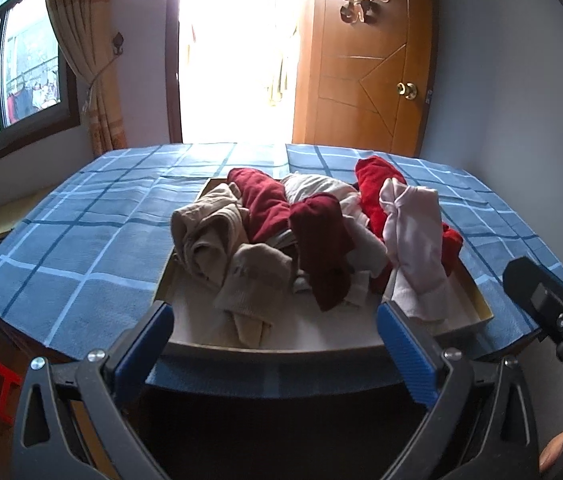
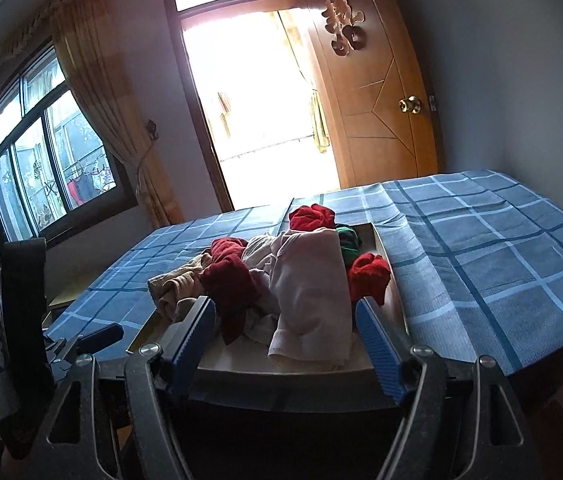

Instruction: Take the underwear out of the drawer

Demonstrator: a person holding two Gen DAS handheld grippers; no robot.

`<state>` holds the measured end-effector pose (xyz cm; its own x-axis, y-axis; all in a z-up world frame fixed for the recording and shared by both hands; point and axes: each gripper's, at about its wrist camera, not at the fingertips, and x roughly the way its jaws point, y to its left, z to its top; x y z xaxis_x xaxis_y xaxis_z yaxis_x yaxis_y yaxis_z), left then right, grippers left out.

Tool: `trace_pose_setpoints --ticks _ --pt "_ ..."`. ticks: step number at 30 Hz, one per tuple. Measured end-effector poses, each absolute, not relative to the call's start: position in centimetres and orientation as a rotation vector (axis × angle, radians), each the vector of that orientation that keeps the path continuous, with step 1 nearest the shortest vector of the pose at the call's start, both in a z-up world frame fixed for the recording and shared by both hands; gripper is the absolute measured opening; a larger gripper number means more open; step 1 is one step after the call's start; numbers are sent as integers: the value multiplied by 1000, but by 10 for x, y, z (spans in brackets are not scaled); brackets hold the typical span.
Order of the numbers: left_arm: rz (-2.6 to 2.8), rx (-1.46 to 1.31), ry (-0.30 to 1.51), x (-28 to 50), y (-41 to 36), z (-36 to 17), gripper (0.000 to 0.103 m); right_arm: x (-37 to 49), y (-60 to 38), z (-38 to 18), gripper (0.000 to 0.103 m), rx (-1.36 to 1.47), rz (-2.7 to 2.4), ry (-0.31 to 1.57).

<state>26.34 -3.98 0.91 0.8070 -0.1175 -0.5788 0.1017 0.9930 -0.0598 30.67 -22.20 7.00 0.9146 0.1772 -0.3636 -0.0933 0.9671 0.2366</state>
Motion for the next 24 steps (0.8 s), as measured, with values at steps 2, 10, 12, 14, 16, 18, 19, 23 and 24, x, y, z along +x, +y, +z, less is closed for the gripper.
trace_pose_setpoints --ticks 2,10,12,14,16,18,19,23,24 --pt "-116 -16 613 257 -40 9 102 301 -222 69 75 227 142 390" --pt "-102 -10 585 230 -37 9 102 281 -222 66 75 241 142 383" --pt "-103 -13 576 222 -35 9 103 271 -223 66 75 244 138 369" --pt "-102 -15 569 214 -34 7 103 263 -225 67 75 252 136 355" --pt "-99 -15 564 209 -34 6 103 254 -225 68 80 249 130 340" --pt "-92 -13 560 204 -34 5 102 249 -226 68 83 244 122 326" --pt "-91 -14 558 202 -33 4 103 245 -226 68 83 243 118 318" --pt "-89 -24 544 192 -30 6 103 237 -228 70 83 246 116 305" --pt "-85 -22 534 189 -29 7 103 235 -228 70 83 248 119 301"
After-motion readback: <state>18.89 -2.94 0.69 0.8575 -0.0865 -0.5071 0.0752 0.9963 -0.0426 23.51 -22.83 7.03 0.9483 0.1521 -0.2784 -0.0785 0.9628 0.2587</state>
